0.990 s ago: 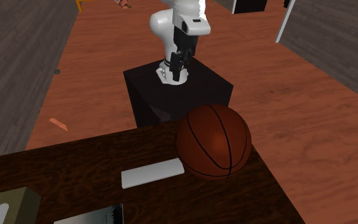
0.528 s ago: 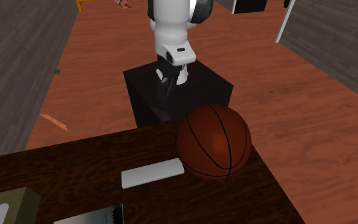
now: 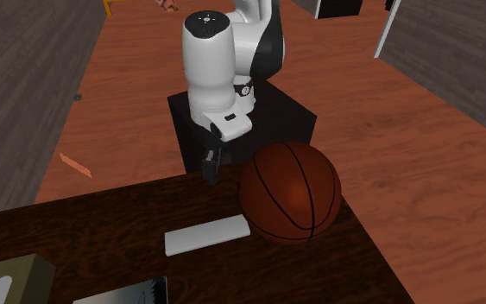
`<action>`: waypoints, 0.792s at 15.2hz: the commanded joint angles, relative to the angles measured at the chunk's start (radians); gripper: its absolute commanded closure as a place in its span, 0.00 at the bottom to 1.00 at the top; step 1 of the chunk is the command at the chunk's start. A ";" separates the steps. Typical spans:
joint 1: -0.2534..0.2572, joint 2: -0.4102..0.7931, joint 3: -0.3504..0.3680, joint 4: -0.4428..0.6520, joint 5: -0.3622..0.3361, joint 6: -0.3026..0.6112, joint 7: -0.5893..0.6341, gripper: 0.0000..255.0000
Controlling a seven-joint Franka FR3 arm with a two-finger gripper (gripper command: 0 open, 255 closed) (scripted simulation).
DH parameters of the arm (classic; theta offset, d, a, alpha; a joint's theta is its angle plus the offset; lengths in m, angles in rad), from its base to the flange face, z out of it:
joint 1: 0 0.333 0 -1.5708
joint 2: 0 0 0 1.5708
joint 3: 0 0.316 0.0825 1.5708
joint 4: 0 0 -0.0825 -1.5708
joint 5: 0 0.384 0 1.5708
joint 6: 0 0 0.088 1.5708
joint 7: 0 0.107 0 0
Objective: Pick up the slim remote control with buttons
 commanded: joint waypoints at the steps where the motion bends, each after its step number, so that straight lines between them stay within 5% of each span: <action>1: -0.033 0.105 0.013 0.073 0.097 0.003 -0.129 0.00; 9: -0.233 0.463 0.155 0.428 0.303 -0.061 -0.436 0.00; 12: -0.245 0.490 0.169 0.438 0.315 -0.046 -0.447 0.00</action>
